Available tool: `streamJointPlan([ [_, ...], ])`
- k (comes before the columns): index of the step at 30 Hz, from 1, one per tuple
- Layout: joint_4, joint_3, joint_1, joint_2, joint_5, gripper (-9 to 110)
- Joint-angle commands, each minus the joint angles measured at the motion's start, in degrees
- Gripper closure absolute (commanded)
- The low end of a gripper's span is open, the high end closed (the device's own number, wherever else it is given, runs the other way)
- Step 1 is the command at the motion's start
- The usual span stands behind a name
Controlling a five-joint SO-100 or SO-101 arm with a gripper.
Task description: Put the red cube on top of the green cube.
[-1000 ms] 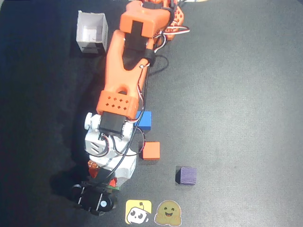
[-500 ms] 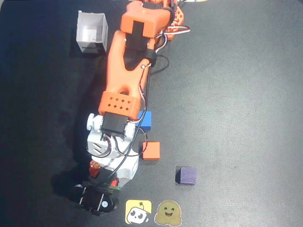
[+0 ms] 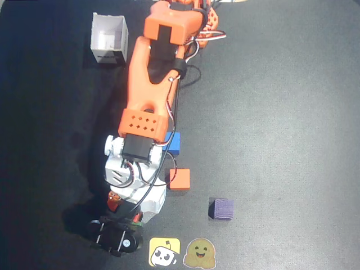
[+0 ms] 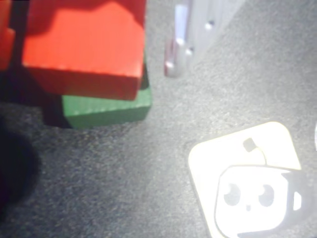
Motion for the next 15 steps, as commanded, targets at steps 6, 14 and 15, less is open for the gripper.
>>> streamJointPlan([
  [6,-0.88,3.08,-0.35,9.58,0.7,77],
  [14,-0.88,9.14,-0.62,16.79,0.44,77],
  [15,-0.88,10.63,-0.7,18.28,0.26,77],
])
